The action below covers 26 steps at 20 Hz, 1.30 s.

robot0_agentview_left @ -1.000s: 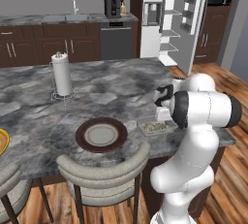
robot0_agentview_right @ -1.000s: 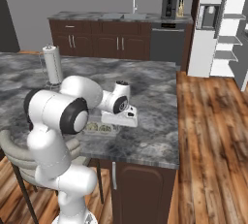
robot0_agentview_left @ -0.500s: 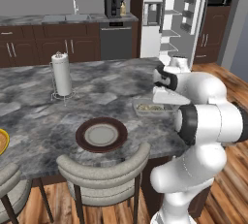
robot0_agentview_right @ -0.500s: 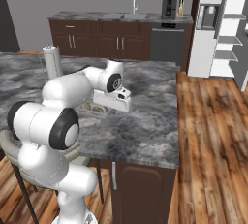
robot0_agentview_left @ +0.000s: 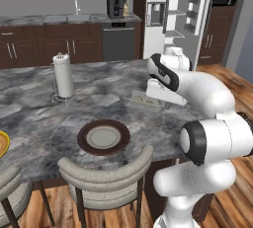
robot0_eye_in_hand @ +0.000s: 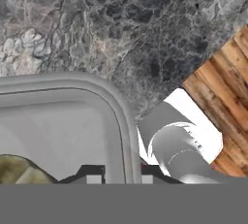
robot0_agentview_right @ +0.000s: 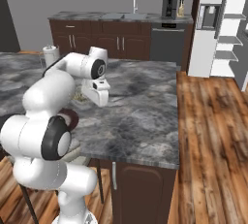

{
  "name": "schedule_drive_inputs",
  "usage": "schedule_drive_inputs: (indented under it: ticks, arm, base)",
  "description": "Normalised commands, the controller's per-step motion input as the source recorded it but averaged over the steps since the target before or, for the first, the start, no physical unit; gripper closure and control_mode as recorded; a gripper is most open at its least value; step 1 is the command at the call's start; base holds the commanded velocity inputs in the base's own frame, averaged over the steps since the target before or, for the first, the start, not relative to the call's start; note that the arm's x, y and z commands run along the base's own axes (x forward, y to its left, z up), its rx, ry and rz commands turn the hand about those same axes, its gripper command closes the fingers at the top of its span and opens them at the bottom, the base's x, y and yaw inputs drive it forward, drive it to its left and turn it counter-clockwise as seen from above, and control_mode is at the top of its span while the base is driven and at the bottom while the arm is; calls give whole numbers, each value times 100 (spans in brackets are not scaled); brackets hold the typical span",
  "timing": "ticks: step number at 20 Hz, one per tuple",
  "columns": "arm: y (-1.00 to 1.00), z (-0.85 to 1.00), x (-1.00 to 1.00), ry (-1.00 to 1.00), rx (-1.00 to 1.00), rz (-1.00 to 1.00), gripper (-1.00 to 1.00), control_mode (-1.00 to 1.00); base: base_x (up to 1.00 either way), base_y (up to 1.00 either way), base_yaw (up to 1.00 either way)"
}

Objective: Place two dumplings into each of the tupperware containers and then place the containers in the fridge.

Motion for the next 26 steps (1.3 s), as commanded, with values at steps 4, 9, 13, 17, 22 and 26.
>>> schedule_drive_inputs:
  ticks: [4, 9, 13, 17, 22, 26]
  arm:
    - [31, 33, -52, 33, -18, -49, 100, -100]
    - [38, 0, -63, 4, -15, -62, 100, -100]
    - [0, 0, -40, -21, -14, -52, 100, -100]
    - [7, 0, -38, -41, -17, -24, 100, -100]
    - [7, 34, -21, 3, -14, -15, 100, -100]
    - [-20, 34, -52, 13, -7, 0, 100, -100]
  base:
    - [0, 0, 0]
    - [0, 0, 0]
    - [0, 0, 0]
    - [0, 0, 0]
    - [0, 0, 0]
    - [0, 0, 0]
